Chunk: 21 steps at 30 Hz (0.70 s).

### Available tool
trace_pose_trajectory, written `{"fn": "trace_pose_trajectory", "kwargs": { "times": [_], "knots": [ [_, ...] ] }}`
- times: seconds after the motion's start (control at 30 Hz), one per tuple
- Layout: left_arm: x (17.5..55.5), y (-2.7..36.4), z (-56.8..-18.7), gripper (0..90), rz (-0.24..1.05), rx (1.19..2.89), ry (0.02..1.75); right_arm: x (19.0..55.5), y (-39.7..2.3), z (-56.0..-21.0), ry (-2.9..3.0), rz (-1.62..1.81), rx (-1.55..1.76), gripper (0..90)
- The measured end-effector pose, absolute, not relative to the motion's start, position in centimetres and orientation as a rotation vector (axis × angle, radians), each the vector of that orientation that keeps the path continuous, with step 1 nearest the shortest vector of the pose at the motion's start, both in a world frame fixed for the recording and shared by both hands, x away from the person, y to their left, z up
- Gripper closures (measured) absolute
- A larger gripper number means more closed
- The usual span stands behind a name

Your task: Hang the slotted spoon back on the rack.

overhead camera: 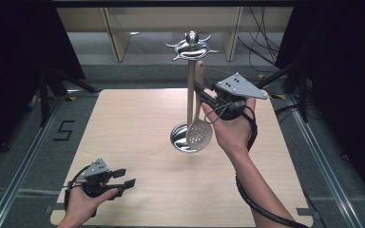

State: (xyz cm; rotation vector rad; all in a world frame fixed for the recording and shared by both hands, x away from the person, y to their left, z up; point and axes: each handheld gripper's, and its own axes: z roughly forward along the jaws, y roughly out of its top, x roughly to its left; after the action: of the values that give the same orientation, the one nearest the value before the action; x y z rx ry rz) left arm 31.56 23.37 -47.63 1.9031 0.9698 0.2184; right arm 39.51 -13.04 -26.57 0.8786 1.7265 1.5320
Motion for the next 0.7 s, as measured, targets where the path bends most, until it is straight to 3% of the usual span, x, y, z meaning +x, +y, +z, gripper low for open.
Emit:
{"fn": "trace_pose_trajectory", "kwargs": {
  "times": [0.7],
  "knots": [
    [31.56, 23.38, -47.61, 38.1, 0.218, 1.903, 0.967, 39.94, -12.48, -26.60, 1.727, 1.492, 0.939, 68.8]
  ]
}}
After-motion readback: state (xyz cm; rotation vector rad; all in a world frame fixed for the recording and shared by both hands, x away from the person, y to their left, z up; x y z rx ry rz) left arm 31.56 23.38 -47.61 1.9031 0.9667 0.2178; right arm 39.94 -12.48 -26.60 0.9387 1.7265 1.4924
